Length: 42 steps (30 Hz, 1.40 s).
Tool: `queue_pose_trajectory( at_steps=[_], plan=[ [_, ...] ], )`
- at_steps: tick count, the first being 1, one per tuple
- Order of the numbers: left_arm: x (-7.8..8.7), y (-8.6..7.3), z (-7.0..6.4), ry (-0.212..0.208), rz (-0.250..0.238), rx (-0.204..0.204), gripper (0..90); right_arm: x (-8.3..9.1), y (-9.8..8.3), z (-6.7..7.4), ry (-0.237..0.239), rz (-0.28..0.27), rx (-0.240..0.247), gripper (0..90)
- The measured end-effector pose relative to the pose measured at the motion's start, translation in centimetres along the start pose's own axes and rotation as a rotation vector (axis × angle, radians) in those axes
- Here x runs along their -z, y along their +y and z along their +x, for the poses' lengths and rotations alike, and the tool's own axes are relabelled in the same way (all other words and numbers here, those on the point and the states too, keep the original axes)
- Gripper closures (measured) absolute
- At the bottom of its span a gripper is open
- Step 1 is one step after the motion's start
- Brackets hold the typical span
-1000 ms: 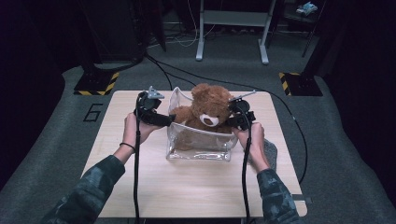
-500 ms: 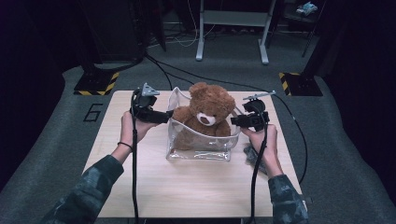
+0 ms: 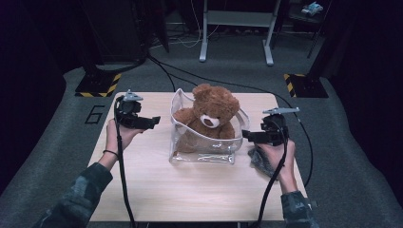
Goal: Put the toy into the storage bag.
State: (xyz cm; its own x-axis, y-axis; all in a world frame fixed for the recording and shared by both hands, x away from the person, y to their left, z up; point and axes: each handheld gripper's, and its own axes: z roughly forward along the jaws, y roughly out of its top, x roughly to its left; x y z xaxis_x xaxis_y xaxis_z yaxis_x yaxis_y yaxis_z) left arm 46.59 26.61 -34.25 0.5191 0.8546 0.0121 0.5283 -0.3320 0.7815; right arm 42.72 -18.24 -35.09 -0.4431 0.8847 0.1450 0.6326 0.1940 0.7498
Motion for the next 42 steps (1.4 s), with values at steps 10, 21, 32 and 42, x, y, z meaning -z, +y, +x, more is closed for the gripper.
queue_pose_trajectory(
  at_steps=[10, 21, 32, 42],
  plan=[
    [0.4, -4.5, 1.5, 0.019, 0.029, 0.036, 8.9, 0.1, -4.7, 0.6, -0.004, 0.001, 0.023, 5.3],
    [-0.7, -11.7, 2.5, 0.044, 0.088, 0.099, 7.1, -3.1, -10.6, 2.5, -0.004, 0.043, 0.048, 0.3],
    [-2.8, -17.8, 2.4, 0.03, 0.151, 0.108, 5.2, -7.5, -16.0, 3.9, 0.013, 0.1, 0.088, 0.0],
    [-4.2, -20.8, 1.8, 0.092, 0.088, 0.103, 3.4, -8.7, -17.3, 4.5, -0.04, 0.072, 0.159, 0.0]
  ],
)
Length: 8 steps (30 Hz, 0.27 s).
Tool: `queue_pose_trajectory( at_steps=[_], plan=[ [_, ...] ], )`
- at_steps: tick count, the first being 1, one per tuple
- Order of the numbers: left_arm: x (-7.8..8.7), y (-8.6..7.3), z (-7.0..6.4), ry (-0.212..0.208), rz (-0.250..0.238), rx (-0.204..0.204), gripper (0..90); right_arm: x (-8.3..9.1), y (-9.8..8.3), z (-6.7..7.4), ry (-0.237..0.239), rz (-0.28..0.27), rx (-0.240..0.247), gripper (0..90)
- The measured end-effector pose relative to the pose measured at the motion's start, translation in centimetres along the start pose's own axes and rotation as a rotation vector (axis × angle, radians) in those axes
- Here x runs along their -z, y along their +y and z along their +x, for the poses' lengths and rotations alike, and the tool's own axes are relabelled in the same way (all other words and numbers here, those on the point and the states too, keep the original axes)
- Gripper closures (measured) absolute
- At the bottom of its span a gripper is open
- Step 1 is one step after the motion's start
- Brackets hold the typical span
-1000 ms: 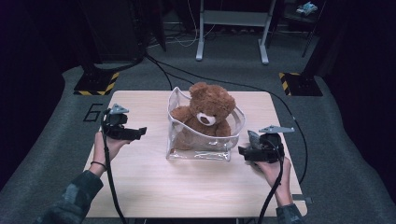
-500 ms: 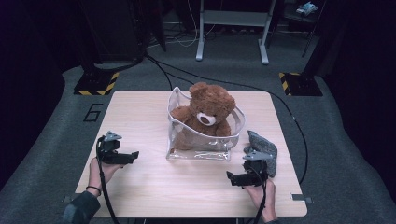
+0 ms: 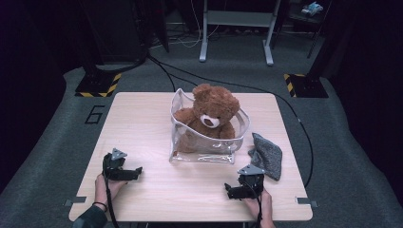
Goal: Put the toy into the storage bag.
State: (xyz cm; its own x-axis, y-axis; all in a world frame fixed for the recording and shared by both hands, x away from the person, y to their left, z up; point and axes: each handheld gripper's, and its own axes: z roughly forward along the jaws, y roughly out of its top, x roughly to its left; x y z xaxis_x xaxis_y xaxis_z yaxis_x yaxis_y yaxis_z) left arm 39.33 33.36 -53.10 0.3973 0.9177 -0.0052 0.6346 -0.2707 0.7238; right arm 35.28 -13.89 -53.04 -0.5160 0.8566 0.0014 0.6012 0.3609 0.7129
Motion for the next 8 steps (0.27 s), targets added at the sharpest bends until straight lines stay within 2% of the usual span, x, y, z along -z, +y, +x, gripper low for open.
queue_pose_trajectory(
  at_steps=[8],
  plan=[
    [-0.04, -0.06, -0.14, 0.012, -0.005, 0.007, 3.2, -0.03, 0.0, 0.07, -0.006, -0.001, -0.004, 0.0]
  ],
)
